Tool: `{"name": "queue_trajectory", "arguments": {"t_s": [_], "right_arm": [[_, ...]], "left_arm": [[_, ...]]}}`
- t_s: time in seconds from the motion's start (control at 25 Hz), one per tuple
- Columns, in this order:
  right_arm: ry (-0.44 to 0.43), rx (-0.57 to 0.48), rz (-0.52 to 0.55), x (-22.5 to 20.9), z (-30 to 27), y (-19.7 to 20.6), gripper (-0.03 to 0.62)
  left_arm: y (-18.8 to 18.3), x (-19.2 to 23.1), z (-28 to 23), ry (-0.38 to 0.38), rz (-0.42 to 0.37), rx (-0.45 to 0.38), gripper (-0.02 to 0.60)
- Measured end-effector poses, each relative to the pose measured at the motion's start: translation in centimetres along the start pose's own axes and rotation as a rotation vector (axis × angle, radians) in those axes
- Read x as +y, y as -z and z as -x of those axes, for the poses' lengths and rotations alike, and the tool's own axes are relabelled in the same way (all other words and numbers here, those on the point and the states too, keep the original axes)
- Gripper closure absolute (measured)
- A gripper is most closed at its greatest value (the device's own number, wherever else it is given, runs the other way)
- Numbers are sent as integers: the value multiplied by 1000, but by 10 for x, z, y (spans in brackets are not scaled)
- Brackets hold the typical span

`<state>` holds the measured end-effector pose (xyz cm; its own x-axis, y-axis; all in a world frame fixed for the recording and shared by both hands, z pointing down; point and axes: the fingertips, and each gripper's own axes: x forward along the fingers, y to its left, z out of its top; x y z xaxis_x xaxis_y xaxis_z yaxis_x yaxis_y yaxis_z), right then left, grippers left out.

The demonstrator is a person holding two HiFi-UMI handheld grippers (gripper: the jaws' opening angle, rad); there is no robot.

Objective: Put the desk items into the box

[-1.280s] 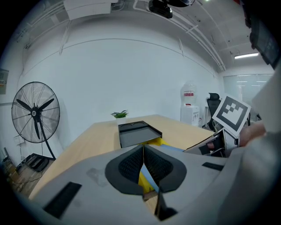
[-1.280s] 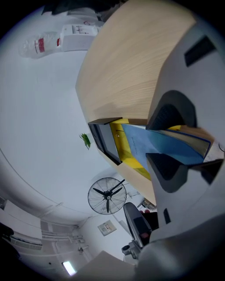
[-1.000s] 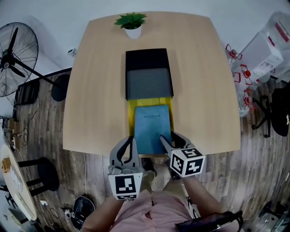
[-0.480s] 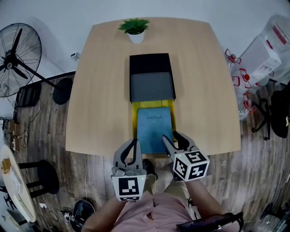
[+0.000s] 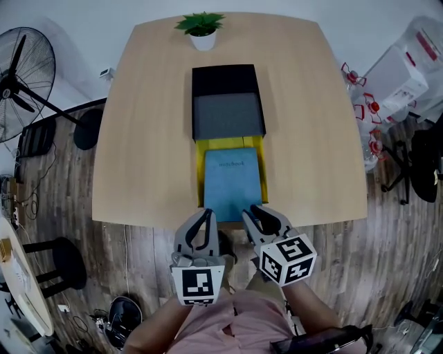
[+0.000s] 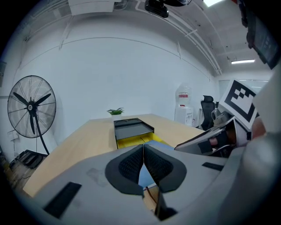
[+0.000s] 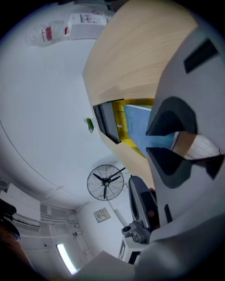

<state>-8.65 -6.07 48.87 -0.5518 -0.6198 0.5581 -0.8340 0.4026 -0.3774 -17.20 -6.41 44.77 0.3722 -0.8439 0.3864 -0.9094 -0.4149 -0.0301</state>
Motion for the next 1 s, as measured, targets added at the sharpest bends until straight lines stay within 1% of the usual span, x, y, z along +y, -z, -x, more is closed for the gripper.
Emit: {"name": "queue_trajectory", "arguments": {"t_s": [0.08,0.12,0.16,0.28,0.52,0.8,1.0], "right_arm": [[-20,10,0,5,2,7,562],[-30,16,-3,6,2,11,585],[-38,22,-5,8,3,14,592],[-67,40,10,13,3,22,592],[-135,102,74,30,0,39,592],[-145,148,101,33,-13,52,592],[-147,166,100,32,-17,54,592]], "left_arm": [[6,-4,0,8,6,9,568],[9,-5,-1,12,9,13,569],[12,-7,-1,17,12,18,568],[19,-13,-2,28,22,26,569],[26,-17,0,20,45,25,569],[38,-13,0,24,49,41,569],[45,-18,1,50,31,68,569]]}}
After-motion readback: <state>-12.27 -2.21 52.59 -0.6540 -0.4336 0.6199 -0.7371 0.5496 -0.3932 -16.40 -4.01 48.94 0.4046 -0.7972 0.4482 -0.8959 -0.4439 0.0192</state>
